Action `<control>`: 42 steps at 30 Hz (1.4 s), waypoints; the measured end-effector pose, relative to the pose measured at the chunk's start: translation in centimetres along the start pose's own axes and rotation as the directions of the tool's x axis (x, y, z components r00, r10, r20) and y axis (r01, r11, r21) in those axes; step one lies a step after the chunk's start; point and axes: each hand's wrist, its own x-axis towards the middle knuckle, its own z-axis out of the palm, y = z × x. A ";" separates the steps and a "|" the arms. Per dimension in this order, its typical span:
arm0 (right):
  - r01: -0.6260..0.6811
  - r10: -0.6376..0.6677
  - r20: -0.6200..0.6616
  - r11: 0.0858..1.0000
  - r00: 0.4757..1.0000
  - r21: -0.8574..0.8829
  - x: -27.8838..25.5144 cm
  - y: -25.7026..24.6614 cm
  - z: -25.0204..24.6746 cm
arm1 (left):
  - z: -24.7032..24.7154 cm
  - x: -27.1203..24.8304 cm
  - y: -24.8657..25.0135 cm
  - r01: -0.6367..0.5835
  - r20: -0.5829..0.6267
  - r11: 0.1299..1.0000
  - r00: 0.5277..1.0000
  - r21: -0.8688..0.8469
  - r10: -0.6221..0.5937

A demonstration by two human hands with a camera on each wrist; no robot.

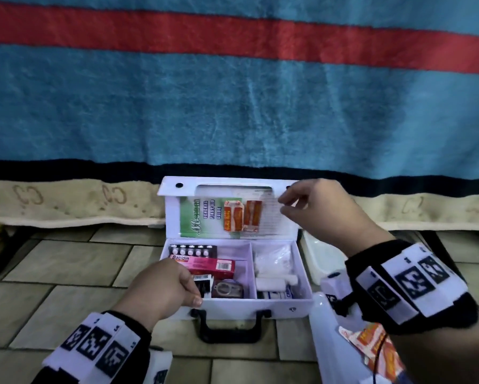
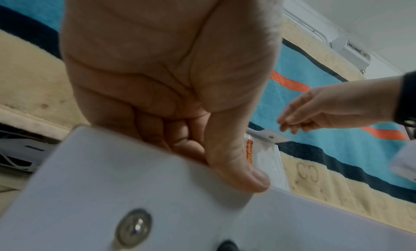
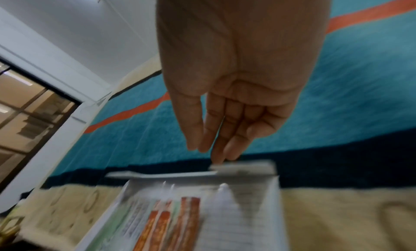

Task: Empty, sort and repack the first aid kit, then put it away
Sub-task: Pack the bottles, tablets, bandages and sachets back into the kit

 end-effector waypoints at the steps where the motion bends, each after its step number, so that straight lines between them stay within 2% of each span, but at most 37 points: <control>1: -0.027 0.027 -0.016 1.000 0.999 0.011 -1.0 1.1 -1.0 | -0.1 -0.1 0.1 -0.003 0.000 1.000 1.000 0.012 0.003; 4: -0.144 0.144 0.003 0.990 0.990 -0.001 -4.3 5.3 -3.2 | -0.1 -0.3 0.5 -0.030 -0.011 0.998 0.999 0.064 0.031; 6: -0.228 0.241 0.092 0.965 0.966 -0.130 -6.7 8.3 -3.7 | 0.1 -0.5 0.6 -0.037 -0.022 0.994 0.999 0.101 0.040; 9: -0.235 0.363 0.336 0.901 0.869 -0.365 -10.3 11.8 -3.1 | 0.7 -0.9 0.8 -0.050 -0.090 0.977 0.994 0.206 0.070; 11: -0.189 0.389 0.448 0.884 0.805 -0.428 -12.1 12.6 -2.3 | 1.4 -1.3 1.3 -0.096 -0.142 0.948 0.979 0.304 0.144; 12: -0.170 0.379 0.471 0.888 0.796 -0.428 -12.6 12.8 -1.9 | 1.9 -1.4 1.7 -0.143 -0.145 0.939 0.970 0.313 0.196; 15: -0.153 0.348 0.471 0.902 0.810 -0.404 -13.0 13.3 -0.3 | 3.4 -1.6 3.4 -0.241 -0.083 0.945 0.961 0.223 0.265; 19: -0.183 0.360 0.374 0.883 0.855 -0.432 -12.5 13.9 1.4 | 3.7 -1.0 4.4 -0.191 -0.070 0.962 0.976 0.196 0.208; 24: -0.117 0.409 0.410 0.810 0.815 -0.574 -11.8 13.0 1.8 | 3.2 -0.7 4.7 -0.135 -0.016 0.966 0.990 0.218 0.142; 29: -0.097 0.405 0.407 0.797 0.819 -0.596 -11.6 13.1 2.1 | 3.3 -1.0 4.9 -0.115 -0.042 0.966 0.991 0.232 0.129; 32: -0.139 0.405 0.377 0.812 0.833 -0.566 -11.6 13.2 1.7 | 3.6 -1.2 5.3 -0.121 -0.042 0.960 0.990 0.253 0.136; 35: -0.223 0.451 0.427 0.846 0.784 -0.485 -11.2 13.4 0.1 | 3.6 -1.3 5.4 -0.121 -0.038 0.959 0.990 0.257 0.135; 37: -0.317 0.461 0.475 0.880 0.749 -0.355 -10.8 13.9 -1.5 | 3.5 -1.3 5.5 -0.118 -0.037 0.961 0.991 0.251 0.132; 38: -0.377 0.458 0.476 0.889 0.751 -0.261 -10.5 14.0 -2.3 | 3.5 -1.3 5.5 -0.117 -0.039 0.960 0.991 0.254 0.131; 40: -0.446 0.409 0.433 0.895 0.804 -0.018 -9.6 13.2 -3.6 | 3.5 -1.3 5.4 -0.109 -0.056 0.962 0.990 0.252 0.127; 42: -0.414 0.293 0.388 0.867 0.874 0.278 -8.0 11.2 -3.6 | 3.5 -1.3 5.5 -0.107 -0.064 0.962 0.990 0.251 0.127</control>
